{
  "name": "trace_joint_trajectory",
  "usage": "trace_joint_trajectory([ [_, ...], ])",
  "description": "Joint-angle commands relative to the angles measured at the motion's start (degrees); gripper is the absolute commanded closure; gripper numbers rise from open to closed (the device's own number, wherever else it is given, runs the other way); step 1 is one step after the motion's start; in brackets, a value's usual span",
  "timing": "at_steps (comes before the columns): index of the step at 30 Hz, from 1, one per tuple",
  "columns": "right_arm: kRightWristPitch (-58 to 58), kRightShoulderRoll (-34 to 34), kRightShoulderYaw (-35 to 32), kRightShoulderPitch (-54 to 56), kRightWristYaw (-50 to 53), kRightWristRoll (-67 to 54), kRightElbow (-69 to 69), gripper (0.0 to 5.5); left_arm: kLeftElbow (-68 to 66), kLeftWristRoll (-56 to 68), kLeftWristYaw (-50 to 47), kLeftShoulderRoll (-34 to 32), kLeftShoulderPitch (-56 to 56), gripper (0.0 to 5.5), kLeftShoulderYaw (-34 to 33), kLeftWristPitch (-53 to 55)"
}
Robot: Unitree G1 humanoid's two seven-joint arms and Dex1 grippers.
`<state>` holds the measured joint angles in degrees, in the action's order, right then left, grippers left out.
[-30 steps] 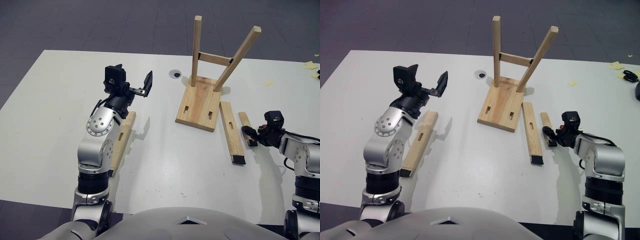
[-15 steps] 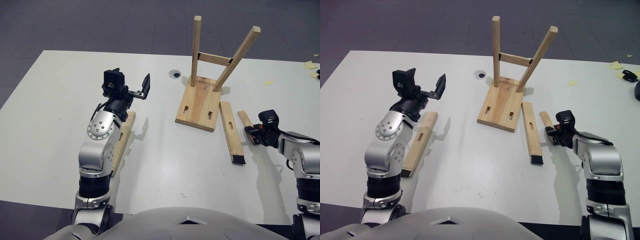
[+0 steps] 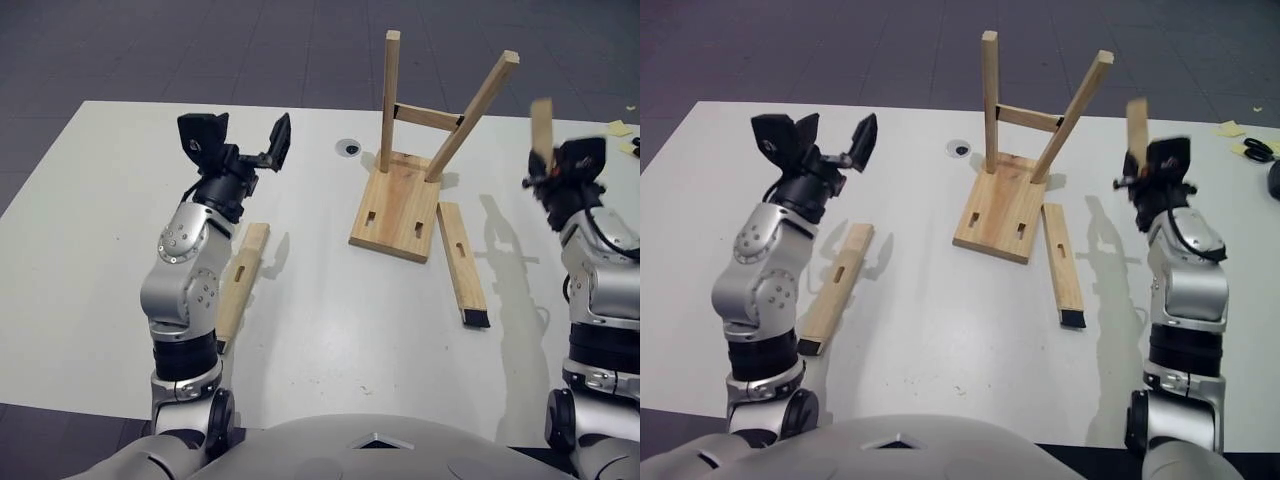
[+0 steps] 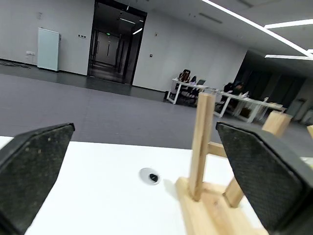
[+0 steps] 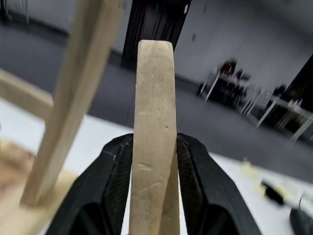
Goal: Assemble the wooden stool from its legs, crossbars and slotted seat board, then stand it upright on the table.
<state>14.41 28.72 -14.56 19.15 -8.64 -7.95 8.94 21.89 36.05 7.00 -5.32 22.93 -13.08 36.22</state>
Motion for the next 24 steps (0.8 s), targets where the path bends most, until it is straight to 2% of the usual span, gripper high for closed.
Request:
trace_joint_trajectory([
  [1, -8.7, -7.2, 3.8, 4.7, 0.6, -3.6, 14.1, 4.17, -1.9, 23.5, 2.1, -4.1, 13.9, 0.1, -7.2, 10.7],
  [8, -3.3, -12.9, 13.0, 1.6, -2.6, -9.2, 22.4, 4.17, -6.2, 39.9, 1.5, -7.3, 20.1, 0.1, -5.0, 18.9],
  [12, -1.5, -14.3, 18.9, -3.0, -5.4, -10.3, 23.6, 4.17, -7.5, 43.5, 0.6, -7.6, 19.6, 0.1, -2.6, 20.8],
  [18, -1.8, -15.8, 24.5, -6.0, -6.4, -6.9, 24.0, 4.17, -6.7, 42.4, 0.3, -8.2, 20.2, 0.1, 2.0, 21.3],
  [24, -2.4, -16.8, 26.4, -6.5, -6.3, -3.6, 23.5, 4.17, -5.7, 41.3, 0.9, -9.6, 20.3, 1.01, 2.9, 20.1],
])
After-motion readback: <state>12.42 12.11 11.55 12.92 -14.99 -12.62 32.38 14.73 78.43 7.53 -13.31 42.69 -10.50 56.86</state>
